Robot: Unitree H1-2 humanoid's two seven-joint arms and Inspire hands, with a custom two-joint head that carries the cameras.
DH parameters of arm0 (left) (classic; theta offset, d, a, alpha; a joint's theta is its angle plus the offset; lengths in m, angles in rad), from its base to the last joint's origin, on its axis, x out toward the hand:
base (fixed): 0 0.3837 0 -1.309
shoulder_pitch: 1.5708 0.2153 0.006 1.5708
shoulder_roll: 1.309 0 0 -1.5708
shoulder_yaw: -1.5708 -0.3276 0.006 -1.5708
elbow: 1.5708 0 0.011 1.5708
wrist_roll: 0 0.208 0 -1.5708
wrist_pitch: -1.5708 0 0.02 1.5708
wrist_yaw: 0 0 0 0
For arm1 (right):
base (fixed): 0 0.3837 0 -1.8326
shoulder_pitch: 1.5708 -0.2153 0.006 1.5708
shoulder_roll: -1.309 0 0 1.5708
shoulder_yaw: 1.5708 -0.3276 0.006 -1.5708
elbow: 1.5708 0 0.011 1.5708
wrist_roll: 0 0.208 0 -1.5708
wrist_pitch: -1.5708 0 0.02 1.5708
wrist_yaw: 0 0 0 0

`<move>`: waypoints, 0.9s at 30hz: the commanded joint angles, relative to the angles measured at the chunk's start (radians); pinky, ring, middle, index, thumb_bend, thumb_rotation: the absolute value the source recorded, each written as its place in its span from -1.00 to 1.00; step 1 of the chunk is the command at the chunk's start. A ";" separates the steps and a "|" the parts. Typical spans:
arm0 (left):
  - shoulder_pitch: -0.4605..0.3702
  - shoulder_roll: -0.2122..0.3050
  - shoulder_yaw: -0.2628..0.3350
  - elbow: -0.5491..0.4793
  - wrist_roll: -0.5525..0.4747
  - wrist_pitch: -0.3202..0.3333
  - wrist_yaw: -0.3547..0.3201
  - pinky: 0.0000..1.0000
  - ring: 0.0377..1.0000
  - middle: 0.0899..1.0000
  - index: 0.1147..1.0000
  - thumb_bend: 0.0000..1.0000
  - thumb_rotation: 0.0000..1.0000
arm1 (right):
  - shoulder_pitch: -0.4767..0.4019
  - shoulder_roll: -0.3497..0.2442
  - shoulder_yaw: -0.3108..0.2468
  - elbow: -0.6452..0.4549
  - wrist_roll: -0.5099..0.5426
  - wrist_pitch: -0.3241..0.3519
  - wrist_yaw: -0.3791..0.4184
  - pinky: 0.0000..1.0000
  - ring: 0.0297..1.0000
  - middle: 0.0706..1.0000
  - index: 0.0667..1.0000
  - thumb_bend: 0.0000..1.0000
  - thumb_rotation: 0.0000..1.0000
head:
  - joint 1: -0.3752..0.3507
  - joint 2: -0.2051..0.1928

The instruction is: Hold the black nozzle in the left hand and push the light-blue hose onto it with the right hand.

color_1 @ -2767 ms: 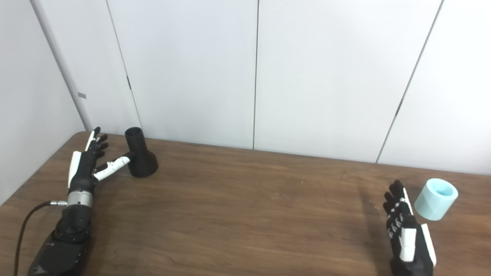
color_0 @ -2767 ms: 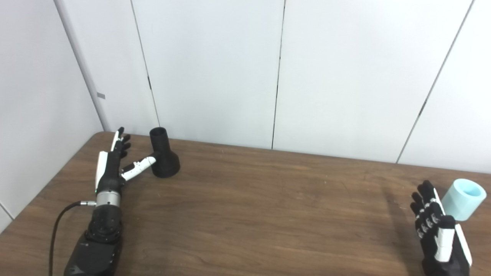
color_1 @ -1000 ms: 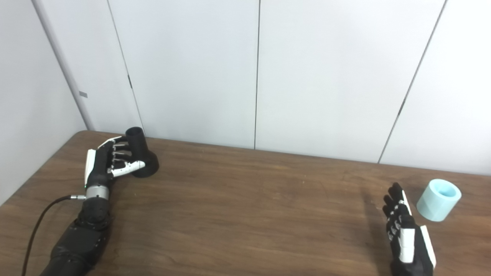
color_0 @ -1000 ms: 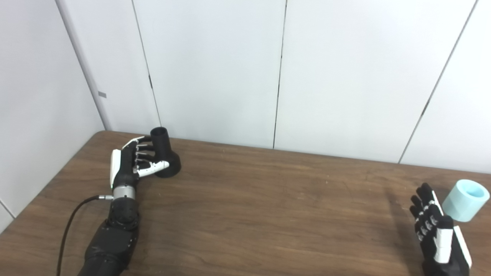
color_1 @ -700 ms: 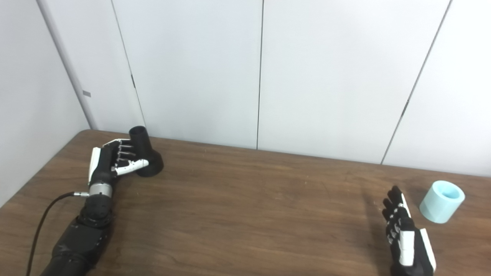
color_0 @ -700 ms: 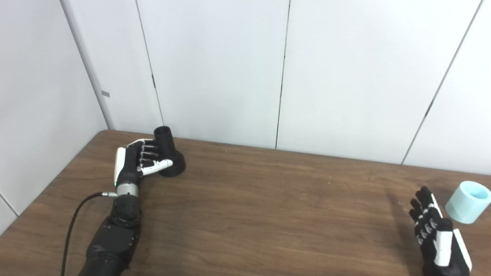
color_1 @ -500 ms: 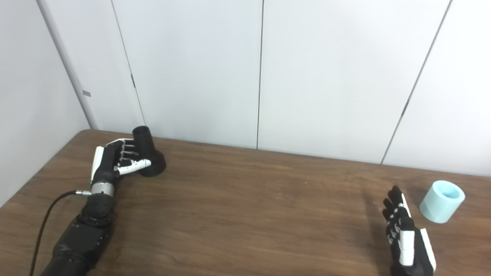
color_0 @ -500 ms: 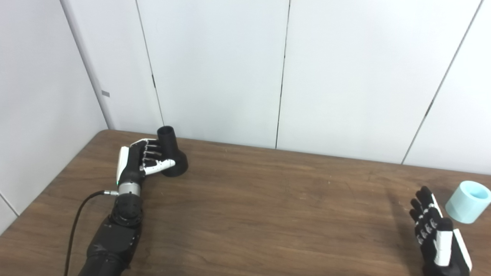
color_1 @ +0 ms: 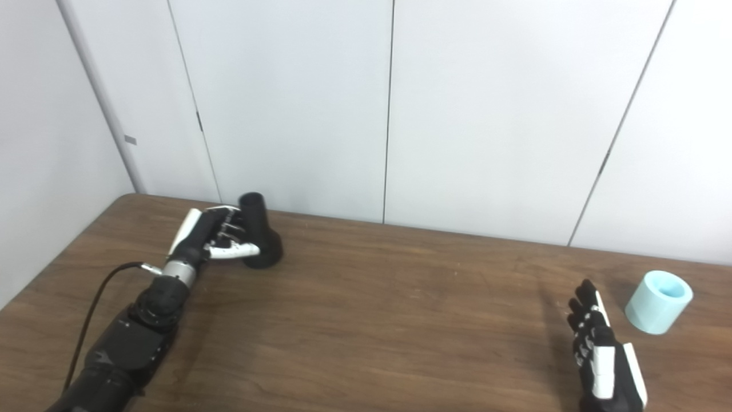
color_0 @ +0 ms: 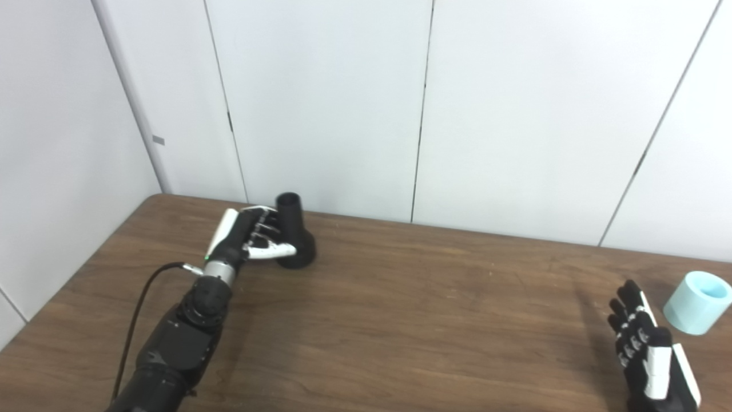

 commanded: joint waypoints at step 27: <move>0.167 -0.124 -0.269 -0.110 0.074 -0.073 -0.167 -0.28 -0.09 0.14 -0.14 0.04 -0.83 | 0.084 0.124 0.057 -0.041 -0.085 0.063 -0.078 1.00 1.00 1.00 1.00 0.29 1.00 | -0.179 0.046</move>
